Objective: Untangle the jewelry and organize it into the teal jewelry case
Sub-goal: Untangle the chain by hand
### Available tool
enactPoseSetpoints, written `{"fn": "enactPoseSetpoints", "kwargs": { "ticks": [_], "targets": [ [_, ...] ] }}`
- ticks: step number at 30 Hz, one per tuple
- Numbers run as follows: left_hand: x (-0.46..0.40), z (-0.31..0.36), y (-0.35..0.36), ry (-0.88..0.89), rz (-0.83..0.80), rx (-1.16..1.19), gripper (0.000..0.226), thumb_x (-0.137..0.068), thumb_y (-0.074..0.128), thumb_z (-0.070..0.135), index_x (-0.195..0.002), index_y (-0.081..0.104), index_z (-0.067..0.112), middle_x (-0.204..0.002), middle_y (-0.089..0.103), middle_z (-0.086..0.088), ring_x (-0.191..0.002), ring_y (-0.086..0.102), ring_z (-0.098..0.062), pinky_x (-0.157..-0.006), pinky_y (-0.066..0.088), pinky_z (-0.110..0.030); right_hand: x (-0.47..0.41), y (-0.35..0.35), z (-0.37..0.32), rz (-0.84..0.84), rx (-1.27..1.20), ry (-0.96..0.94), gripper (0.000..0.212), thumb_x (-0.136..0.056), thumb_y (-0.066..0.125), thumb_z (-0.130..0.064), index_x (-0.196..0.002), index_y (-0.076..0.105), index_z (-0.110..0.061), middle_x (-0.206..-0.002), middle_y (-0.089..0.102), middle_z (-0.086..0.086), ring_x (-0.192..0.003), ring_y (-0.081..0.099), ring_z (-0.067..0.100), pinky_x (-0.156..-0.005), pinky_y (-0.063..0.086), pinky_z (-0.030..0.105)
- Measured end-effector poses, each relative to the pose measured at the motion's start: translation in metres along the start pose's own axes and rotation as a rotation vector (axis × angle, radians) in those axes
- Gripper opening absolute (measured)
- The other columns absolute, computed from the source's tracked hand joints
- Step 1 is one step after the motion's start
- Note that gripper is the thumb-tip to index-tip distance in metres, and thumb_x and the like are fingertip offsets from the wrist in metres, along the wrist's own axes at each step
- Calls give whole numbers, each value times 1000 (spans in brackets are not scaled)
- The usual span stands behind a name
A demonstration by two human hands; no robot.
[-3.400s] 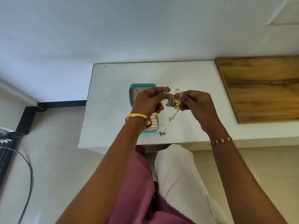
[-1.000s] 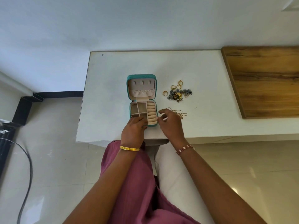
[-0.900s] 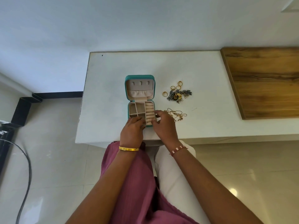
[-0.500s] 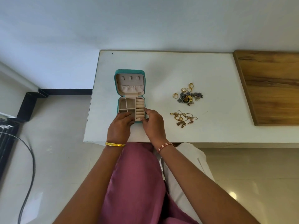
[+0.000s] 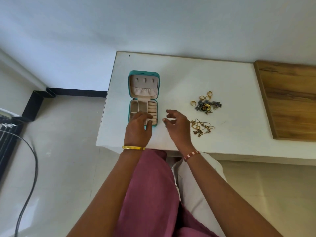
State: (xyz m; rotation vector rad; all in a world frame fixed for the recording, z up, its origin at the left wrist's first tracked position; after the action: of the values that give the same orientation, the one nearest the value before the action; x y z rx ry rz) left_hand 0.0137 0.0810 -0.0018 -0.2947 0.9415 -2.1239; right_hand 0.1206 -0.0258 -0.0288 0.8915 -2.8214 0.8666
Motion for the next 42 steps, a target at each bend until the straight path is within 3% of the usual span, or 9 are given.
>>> {"fn": "enactPoseSetpoints", "kwargs": {
  "ticks": [3,9,14,18,22,25,29,35,42],
  "targets": [
    [10,28,17,30,-2,131,17,-80,58,0,-93,69,4,-102,67,-13,-97,61,-26,-82,37,-13,7,-35,22,113,-57,50,22,-85,60,-6,-106,65,-8,-99,68,10,-86,65,24,-79,55,40],
    [38,60,71,-51,-105,299,19,-84,55,1,-95,69,9,-102,68,-8,-98,61,-18,-86,36,-9,26,-87,82,291,1,186,13,-86,60,-5,-96,68,-5,-93,69,11,-84,65,26,-82,54,41],
    [59,37,102,-209,-189,290,20,-86,54,3,-98,68,8,-103,68,-8,-91,59,-14,-82,39,-10,20,-89,88,241,229,145,15,-86,60,-5,-98,67,-3,-100,67,13,-93,62,24,-78,40,18],
    [53,27,101,-228,-171,271,19,-86,54,3,-98,68,8,-97,68,-9,-82,55,-9,-72,40,-6,16,-81,84,175,380,94,27,-87,61,-12,-112,62,-4,-112,61,14,-102,57,26,-84,39,23],
    [54,22,104,-257,-168,270,19,-87,54,4,-98,68,9,-99,68,-7,-83,55,-7,-71,37,-1,13,-73,82,145,480,53,19,-89,58,-11,-104,64,-2,-108,61,15,-98,59,26,-78,40,24],
    [54,22,104,-257,-162,253,19,-87,54,5,-98,68,9,-98,68,-6,-82,54,-6,-67,35,6,15,-81,84,196,398,80,18,-86,61,-8,-103,61,-2,-105,61,13,-98,58,25,-76,38,22],
    [54,20,104,-265,-166,244,19,-88,54,6,-100,68,9,-101,68,-7,-84,53,-5,-67,34,6,16,-87,82,218,357,90,34,-85,63,-9,-118,55,-5,-114,59,14,-105,56,26,-85,41,25],
    [54,18,106,-275,-165,253,19,-87,55,5,-100,68,9,-100,68,-7,-78,51,-3,-65,33,9,13,-83,85,194,416,97,14,-88,60,-9,-98,65,-2,-106,58,14,-94,59,25,-74,37,20],
    [54,18,106,-282,-165,269,19,-87,54,5,-101,67,8,-102,67,-7,-83,53,-4,-66,34,9,13,-79,78,188,507,23,18,-90,52,-1,-104,63,0,-107,59,17,-98,58,29,-76,43,27]
  ]
}}
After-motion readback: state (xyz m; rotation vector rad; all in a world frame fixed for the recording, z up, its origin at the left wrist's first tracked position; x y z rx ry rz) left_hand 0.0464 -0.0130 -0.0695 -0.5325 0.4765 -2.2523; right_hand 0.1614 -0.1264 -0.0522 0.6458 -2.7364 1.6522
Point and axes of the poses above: each hand's wrist, its own x-axis away from the middle knuckle, its own y-axis out of the palm, z = x × y, the point moved 10 cm from there along -x, towards the middle knuckle
